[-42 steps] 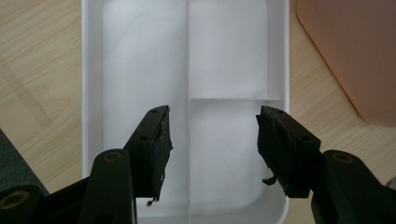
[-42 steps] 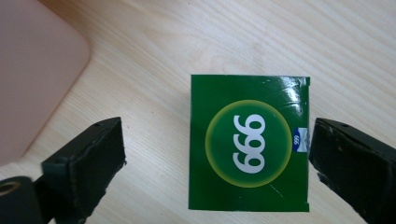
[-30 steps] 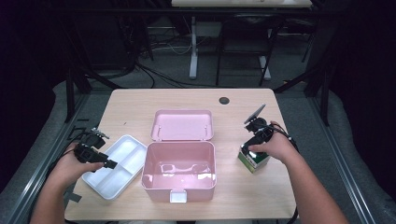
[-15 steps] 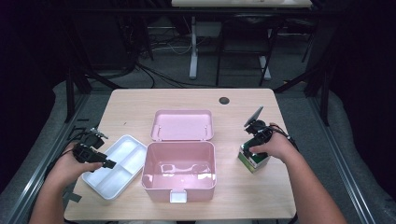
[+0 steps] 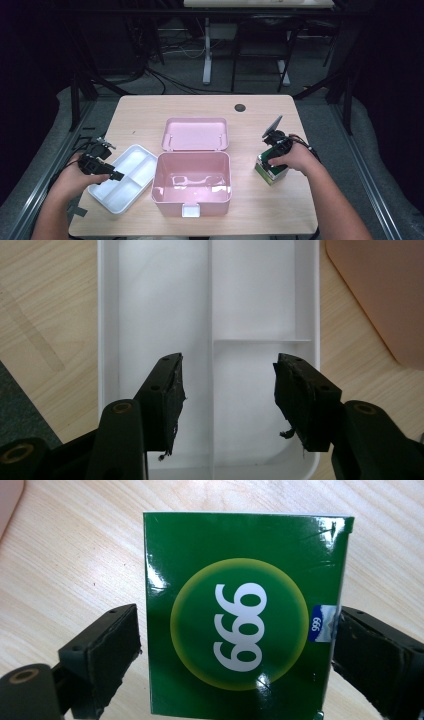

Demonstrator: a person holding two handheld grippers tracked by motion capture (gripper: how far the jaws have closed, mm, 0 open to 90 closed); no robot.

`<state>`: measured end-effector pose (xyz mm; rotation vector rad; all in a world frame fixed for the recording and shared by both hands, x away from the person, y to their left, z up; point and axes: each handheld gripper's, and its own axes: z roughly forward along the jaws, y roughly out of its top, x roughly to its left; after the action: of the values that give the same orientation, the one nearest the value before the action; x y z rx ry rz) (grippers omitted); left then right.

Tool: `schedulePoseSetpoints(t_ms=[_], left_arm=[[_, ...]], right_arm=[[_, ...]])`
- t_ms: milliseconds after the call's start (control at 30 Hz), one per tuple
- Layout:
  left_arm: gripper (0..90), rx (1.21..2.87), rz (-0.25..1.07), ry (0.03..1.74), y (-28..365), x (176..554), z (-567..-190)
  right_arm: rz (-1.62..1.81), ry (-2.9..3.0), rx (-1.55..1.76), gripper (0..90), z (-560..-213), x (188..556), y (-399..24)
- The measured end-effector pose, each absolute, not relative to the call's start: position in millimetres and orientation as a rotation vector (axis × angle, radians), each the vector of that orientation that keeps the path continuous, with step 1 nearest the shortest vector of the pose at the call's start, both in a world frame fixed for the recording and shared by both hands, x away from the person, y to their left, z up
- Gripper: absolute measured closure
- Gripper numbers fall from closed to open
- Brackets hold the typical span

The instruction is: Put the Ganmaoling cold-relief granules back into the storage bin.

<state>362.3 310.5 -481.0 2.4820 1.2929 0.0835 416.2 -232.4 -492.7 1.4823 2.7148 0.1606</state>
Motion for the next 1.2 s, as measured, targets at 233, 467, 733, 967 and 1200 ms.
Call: schedulePoseSetpoints(t_ms=[233, 467, 733, 967, 1200], left_arm=[[45.3, 2.474, 0.086, 1.296, 312, 362, -480], [45.4, 2.478, 0.081, 1.286, 311, 362, -481], [45.5, 2.475, 0.084, 1.286, 311, 362, -481], [45.5, 2.475, 0.086, 1.281, 312, 362, -480], [45.5, 2.484, 0.087, 1.268, 310, 362, -480]], right_arm=[[0.15, 2.711, 1.532, 14.2, -493, 418, -235], [0.154, 2.71, 1.539, 15.0, -494, 418, -235], [0.15, 2.718, 1.514, 16.1, -493, 418, -235], [0.144, 2.712, 1.504, 16.4, -489, 417, -234], [0.148, 2.723, 1.461, 16.6, -478, 415, -232]])
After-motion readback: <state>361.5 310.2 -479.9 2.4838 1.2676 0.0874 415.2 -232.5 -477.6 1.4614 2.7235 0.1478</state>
